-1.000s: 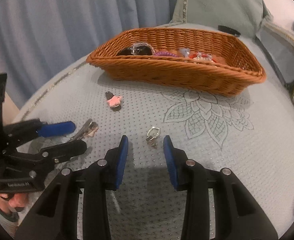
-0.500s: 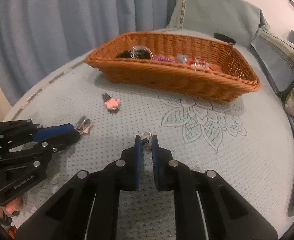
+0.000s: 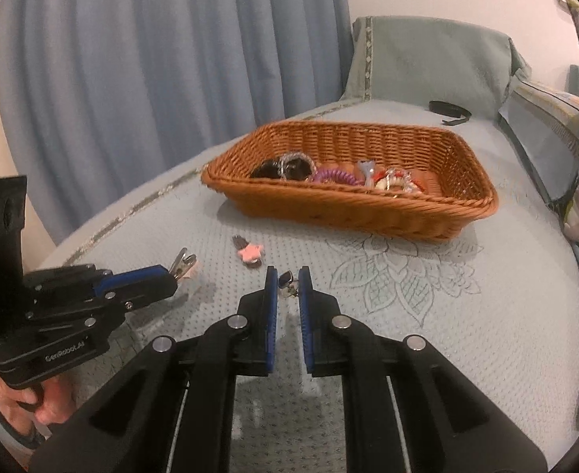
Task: Organize jewelry
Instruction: 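Grasp the silver clasp with the right gripper while the left grasps the silver hair clip, then carry the clasp and hair clip into the basket and open both grippers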
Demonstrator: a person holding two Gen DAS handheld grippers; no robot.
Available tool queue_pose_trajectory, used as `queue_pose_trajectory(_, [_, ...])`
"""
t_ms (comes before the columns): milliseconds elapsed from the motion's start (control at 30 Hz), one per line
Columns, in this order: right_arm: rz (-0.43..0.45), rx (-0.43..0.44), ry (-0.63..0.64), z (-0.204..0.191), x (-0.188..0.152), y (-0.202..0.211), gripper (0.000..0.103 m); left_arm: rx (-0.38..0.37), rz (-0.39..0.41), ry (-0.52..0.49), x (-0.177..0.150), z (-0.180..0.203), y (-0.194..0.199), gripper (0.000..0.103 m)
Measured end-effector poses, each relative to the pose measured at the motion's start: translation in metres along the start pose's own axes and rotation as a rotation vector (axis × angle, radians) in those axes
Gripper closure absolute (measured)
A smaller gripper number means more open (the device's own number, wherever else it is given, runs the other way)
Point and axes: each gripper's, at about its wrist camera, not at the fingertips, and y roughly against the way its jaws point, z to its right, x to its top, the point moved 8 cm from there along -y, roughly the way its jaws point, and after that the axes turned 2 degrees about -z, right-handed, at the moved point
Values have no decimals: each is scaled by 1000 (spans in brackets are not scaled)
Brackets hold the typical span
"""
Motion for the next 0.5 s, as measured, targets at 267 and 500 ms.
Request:
queue_pose_trajectory(267, [110, 15, -40, 10, 38, 38, 94, -34, 107, -20, 41, 13, 23, 91])
queue_pose_trajectory(500, [158, -40, -61, 34, 98, 38, 94, -89, 198, -3, 116, 15, 24, 91])
